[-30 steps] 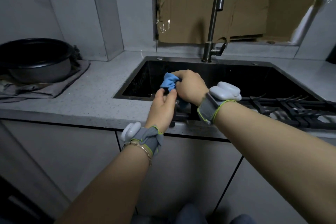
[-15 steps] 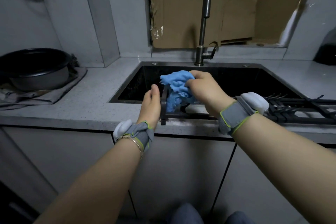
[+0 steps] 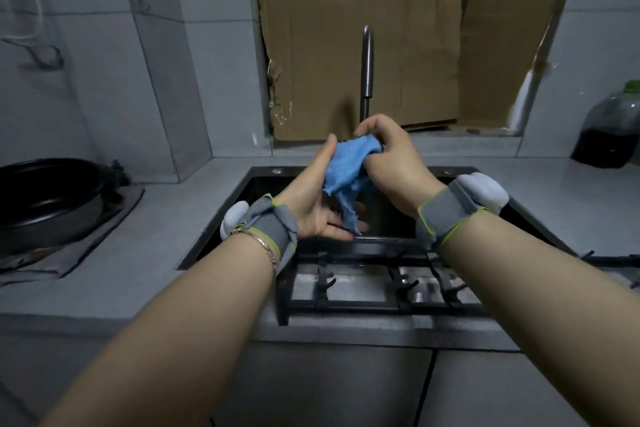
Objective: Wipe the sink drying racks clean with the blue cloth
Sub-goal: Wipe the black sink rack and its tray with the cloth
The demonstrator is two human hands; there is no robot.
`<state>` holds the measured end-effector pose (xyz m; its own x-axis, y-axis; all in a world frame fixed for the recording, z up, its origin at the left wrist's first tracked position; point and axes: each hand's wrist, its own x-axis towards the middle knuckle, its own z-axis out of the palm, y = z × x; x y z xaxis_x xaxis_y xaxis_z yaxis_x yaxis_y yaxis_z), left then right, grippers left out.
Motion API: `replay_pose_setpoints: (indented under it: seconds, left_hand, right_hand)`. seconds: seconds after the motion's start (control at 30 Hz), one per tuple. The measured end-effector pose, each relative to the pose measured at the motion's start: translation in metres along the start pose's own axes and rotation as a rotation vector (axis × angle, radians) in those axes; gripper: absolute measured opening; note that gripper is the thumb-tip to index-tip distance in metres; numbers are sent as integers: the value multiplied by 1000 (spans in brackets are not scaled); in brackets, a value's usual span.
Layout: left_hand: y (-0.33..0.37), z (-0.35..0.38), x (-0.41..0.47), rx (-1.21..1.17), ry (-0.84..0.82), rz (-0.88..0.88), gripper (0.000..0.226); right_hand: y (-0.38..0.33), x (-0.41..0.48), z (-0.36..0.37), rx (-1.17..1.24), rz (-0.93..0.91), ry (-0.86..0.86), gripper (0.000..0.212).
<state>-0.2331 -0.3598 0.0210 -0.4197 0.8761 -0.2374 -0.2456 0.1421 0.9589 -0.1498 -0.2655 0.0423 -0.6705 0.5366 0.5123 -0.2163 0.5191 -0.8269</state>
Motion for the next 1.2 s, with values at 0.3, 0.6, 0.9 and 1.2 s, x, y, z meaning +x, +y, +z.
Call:
replay_pose_setpoints:
  seconds: [0.3,0.6,0.9,1.2]
  left_hand:
    - [25,5,58,-150,59,162,19]
    - [20,4,102,309,-36,1,18]
    - [6,9,132,712,-56,-200,21]
    - [-2,29,151,1381,181,-12,32]
  right_hand:
    - [37,31,-29,-308,-33,-314,66]
    - [81,61,-34,-877,-161,-525,57]
    - [104,65,-39,-1214,-367,-624,46]
    - [124,63,-40,-1376,-290,-553,26]
